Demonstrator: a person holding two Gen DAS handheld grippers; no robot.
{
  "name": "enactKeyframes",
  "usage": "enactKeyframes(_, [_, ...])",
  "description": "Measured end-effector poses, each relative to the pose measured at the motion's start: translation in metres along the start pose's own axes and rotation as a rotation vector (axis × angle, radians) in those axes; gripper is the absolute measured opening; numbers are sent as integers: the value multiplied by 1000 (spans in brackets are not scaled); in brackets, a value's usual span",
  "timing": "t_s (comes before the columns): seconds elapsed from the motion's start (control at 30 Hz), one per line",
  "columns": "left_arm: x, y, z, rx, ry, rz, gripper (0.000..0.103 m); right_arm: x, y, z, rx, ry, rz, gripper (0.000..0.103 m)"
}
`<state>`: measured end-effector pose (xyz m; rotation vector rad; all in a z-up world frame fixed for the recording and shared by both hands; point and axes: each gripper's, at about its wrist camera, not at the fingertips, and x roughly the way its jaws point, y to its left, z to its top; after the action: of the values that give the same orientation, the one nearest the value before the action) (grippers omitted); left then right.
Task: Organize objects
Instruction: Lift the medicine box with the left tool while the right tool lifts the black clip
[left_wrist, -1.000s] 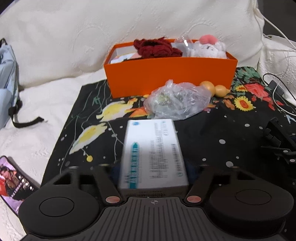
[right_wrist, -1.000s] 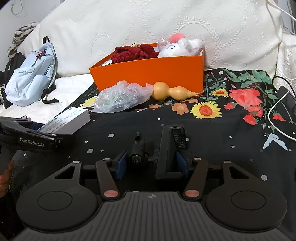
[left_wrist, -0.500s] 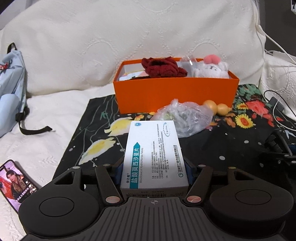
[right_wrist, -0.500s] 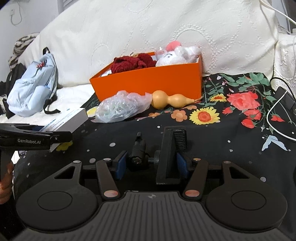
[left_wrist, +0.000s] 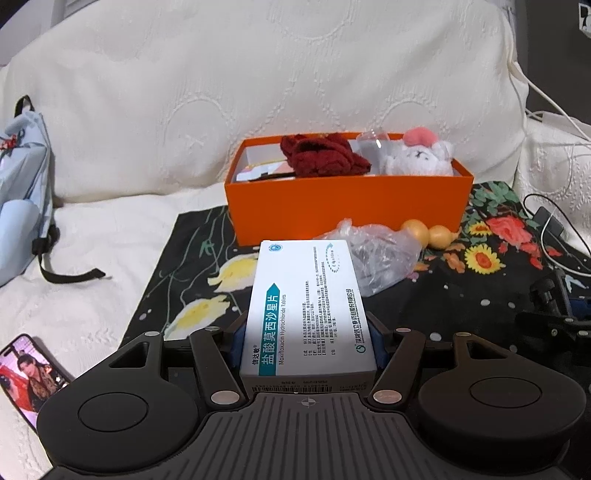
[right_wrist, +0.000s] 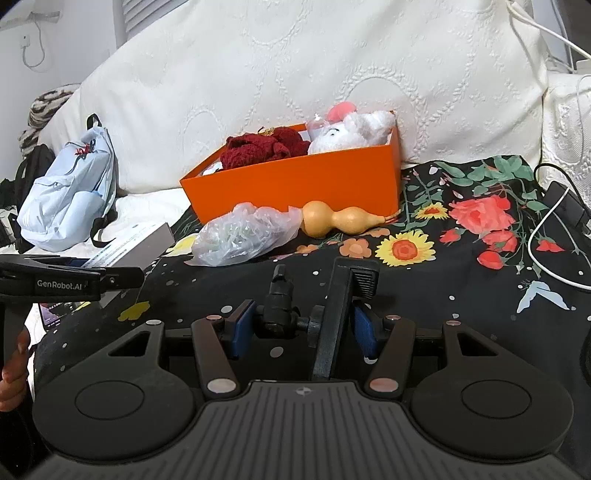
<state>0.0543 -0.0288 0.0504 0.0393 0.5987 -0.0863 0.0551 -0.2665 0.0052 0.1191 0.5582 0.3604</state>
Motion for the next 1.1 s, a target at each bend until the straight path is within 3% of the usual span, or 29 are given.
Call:
enactKeyframes(0.77, [6,-2,51,32,-64,36,103,3,3,19,7,-36,20,61])
enactKeyframes(1.1, [18,-4,83,57,-116,14,103,19,6,53,-13,-69,58,61])
